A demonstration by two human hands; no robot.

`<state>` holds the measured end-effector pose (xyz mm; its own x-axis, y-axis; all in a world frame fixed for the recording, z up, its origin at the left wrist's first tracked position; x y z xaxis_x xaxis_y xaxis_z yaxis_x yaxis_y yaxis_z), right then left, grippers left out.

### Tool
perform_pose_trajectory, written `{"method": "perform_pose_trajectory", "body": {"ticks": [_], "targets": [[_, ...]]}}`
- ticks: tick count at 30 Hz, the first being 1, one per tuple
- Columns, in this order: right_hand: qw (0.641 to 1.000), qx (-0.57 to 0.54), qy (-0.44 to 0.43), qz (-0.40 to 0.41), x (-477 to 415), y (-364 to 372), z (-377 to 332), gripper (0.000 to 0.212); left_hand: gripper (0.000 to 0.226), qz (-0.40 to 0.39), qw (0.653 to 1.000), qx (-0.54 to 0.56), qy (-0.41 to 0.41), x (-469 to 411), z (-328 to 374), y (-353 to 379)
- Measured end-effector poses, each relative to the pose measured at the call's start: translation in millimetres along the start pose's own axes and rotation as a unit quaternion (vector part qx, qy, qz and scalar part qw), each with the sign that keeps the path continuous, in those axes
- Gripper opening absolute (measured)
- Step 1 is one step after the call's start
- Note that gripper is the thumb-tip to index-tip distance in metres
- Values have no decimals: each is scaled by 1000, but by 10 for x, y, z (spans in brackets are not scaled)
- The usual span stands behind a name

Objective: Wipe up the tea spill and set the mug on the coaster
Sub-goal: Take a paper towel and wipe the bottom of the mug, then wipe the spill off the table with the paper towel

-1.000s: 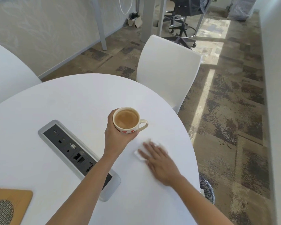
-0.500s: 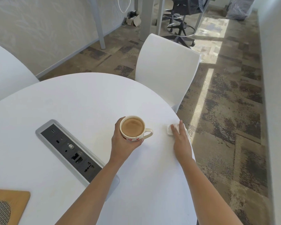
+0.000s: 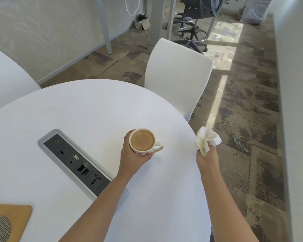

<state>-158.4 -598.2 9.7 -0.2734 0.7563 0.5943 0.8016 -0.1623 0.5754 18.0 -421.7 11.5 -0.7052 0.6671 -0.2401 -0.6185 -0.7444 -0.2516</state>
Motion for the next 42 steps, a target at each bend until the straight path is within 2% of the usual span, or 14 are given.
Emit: {"method": "perform_pose_trajectory", "body": {"ticks": [3, 7, 11, 14, 16, 18, 22, 26, 30, 34, 37, 39, 41, 42], "targets": [[998, -49, 27, -43, 103, 115, 63, 26, 90, -10, 1000, 9, -2, 20, -9, -18], [995, -55, 36, -78, 258, 233, 92, 26, 97, -32, 999, 15, -25, 25, -11, -33], [994, -57, 52, -75, 457, 282, 116, 22, 114, -67, 996, 23, -58, 15, 1, -73], [994, -30, 59, -87, 653, 304, 160, 24, 119, -101, 991, 8, -82, 67, 31, -161], [993, -20, 66, -93, 808, 303, 202, 24, 112, -106, 988, -74, -78, 161, 42, -264], [992, -2, 71, -101, 963, 291, 247, 23, 94, -101, 983, -144, -49, 299, 45, -393], [988, 31, 90, -124, 1241, 226, 396, 19, 71, -116, 954, -277, -17, 676, -6, -722], [978, 104, 97, -156, 1594, 124, 679, 22, 58, -81, 941, -329, -3, 1156, -78, -1213], [960, 211, 58, -175, 1931, -15, 1053, 21, 54, -72, 922, -380, 1, 1623, -188, -1675], [917, 379, 21, -122, 2259, -272, 1550, 19, 53, -73, 912, -404, -9, 2039, -266, -2078], [852, 510, -46, -107, 2572, -414, 1969, 19, 51, -72, 911, -407, -14, 2352, -308, -2348], [781, 598, -120, -136, 2796, -523, 2254, 25, 52, -76, 909, -410, -13, 2571, -329, -2520], [688, 681, -191, -163, 2982, -658, 2499, 39, 62, -82, 907, -412, -8, 2752, -324, -2647], [654, 706, -214, -167, 3083, -724, 2606, 42, 68, -86, 907, -412, -3, 2844, -324, -2700]]}}
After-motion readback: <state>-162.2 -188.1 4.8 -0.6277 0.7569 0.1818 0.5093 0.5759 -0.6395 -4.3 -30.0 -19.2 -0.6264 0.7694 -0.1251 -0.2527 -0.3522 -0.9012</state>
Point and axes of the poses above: each hand's wrist, its own x-axis away from the middle knuckle, its own y-axis out of the palm, z = x × y, the point moved 2 cm from there along -x, towards the middle knuckle, and after that the axes turned 11 degrees about y, right-handed, at the moved point
